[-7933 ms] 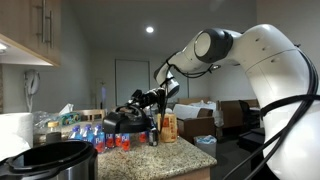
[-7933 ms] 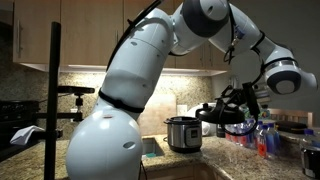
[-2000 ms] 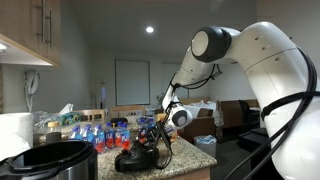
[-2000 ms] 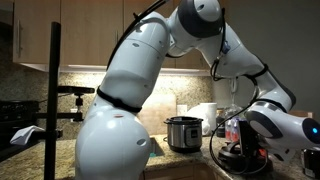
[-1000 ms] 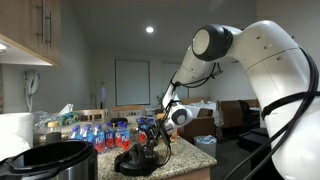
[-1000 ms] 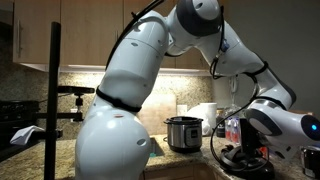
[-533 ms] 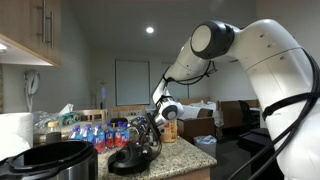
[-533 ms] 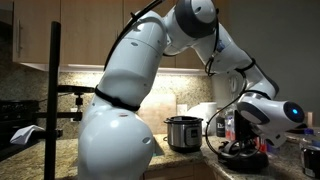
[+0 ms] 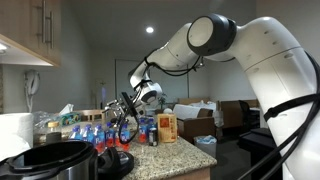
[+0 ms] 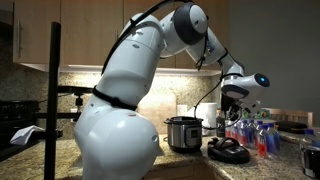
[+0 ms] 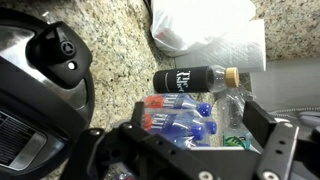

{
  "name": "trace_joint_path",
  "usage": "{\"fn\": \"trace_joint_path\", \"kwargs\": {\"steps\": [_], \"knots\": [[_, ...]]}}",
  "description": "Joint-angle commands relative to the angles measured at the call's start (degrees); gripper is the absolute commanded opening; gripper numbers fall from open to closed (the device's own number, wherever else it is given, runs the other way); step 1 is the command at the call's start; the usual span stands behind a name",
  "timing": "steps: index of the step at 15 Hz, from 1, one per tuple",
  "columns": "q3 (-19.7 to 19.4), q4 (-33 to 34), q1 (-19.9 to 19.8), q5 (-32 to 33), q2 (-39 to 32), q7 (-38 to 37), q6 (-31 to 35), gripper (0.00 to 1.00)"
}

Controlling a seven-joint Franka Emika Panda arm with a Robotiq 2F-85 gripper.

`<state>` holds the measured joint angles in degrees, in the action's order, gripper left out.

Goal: Take the lid off the rice cooker and place it on the counter top

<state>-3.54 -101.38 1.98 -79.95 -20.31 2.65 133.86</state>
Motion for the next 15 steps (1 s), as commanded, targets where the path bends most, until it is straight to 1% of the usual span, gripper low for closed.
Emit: {"fn": "trace_joint_path", "kwargs": {"steps": [1, 3, 6, 8, 10, 11, 13, 14, 15], "knots": [[0.6, 1.2, -0.4, 4.8, 1.3, -5.5, 0.5, 1.00], [0.4, 0.6, -0.3, 8.6, 2.8, -7.8, 0.1, 1.00], [0.4, -1.8, -0.8, 12.6, 6.1, -9.0, -0.6, 1.00], [0.0, -4.1, -0.8, 17.1, 8.7, -10.7, -1.0, 1.00], [-1.0, -7.1, -0.6, 25.1, 11.1, -14.7, -0.5, 1.00], [-1.9, -9.1, -0.6, 30.4, 12.4, -17.4, 0.5, 1.00], [-3.3, -12.7, -1.6, 38.8, 15.2, -21.1, 1.5, 1.00], [-3.9, -14.1, -2.3, 42.6, 16.4, -22.4, 1.3, 1.00], [-4.2, -15.1, -3.2, 44.9, 17.4, -22.0, 0.7, 1.00]]}}
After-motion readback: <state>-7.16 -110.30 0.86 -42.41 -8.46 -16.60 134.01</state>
